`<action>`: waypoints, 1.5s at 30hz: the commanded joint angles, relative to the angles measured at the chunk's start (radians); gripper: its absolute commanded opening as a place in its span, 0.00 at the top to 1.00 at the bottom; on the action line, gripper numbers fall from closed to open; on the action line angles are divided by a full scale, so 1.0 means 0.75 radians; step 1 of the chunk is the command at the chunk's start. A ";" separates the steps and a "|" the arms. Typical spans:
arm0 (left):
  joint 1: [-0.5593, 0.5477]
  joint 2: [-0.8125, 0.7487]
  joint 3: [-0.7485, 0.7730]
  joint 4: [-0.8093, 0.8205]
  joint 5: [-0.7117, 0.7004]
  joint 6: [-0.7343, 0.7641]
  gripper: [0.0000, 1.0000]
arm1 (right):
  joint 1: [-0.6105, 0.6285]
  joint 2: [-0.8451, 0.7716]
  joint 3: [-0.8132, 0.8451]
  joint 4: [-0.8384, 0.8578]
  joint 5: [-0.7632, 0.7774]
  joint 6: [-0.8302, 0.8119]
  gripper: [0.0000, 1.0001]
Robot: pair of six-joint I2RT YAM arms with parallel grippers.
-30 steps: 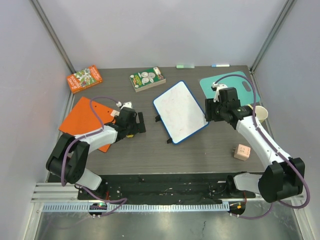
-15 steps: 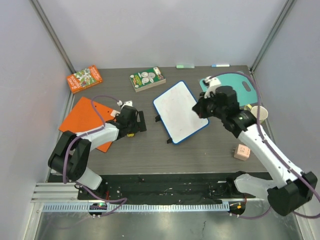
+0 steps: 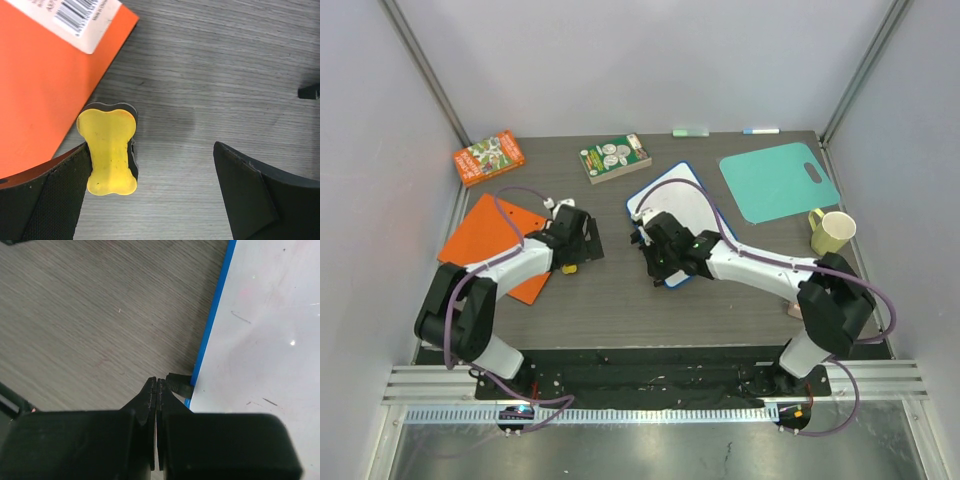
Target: Erase the whiteboard
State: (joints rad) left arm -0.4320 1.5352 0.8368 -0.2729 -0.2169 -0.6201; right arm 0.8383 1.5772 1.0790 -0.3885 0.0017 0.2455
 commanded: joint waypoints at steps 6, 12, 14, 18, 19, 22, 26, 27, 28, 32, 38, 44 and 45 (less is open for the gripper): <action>0.020 -0.137 -0.001 -0.061 0.005 0.015 0.00 | 0.095 0.137 0.063 0.136 0.307 0.086 0.99; 0.022 -0.135 -0.028 -0.045 0.021 0.005 0.00 | 0.154 0.267 0.120 0.121 0.423 0.059 0.99; 0.022 -0.143 -0.030 -0.051 0.017 0.007 0.00 | 0.169 0.290 0.138 0.115 0.476 0.057 0.99; 0.022 -0.161 -0.040 -0.051 0.007 0.011 0.00 | 0.205 0.349 0.183 0.019 0.576 0.039 0.99; 0.022 -0.161 -0.040 -0.051 0.005 0.011 0.00 | 0.216 0.355 0.191 0.009 0.589 0.037 0.99; 0.022 -0.163 -0.040 -0.049 0.007 0.011 0.00 | 0.244 0.351 0.183 -0.044 0.619 0.029 0.99; 0.022 -0.165 -0.044 -0.043 0.015 0.009 0.00 | 0.253 0.335 0.140 -0.128 0.687 0.063 0.99; 0.022 -0.173 -0.048 -0.041 0.017 0.009 0.00 | 0.253 0.331 0.132 -0.144 0.707 0.075 0.99; 0.022 -0.178 -0.050 -0.031 0.019 0.009 0.00 | 0.251 0.327 0.112 -0.159 0.730 0.096 0.99; 0.022 -0.196 -0.068 -0.027 0.019 0.009 0.00 | 0.253 0.313 0.059 -0.220 0.763 0.153 0.99; 0.022 -0.192 -0.066 -0.027 0.023 0.005 0.00 | 0.253 0.282 -0.013 -0.306 0.769 0.274 0.99; 0.022 -0.186 -0.075 -0.006 0.048 -0.012 0.00 | 0.251 0.237 -0.064 -0.445 0.877 0.425 0.99; 0.022 -0.186 -0.079 0.000 0.050 -0.012 0.00 | 0.251 0.225 -0.078 -0.457 0.901 0.446 0.99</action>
State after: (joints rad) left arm -0.4217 1.4158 0.7883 -0.3061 -0.2031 -0.6209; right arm 1.0260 1.7901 1.0576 -0.5980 0.5934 0.4675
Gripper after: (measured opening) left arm 0.996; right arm 0.017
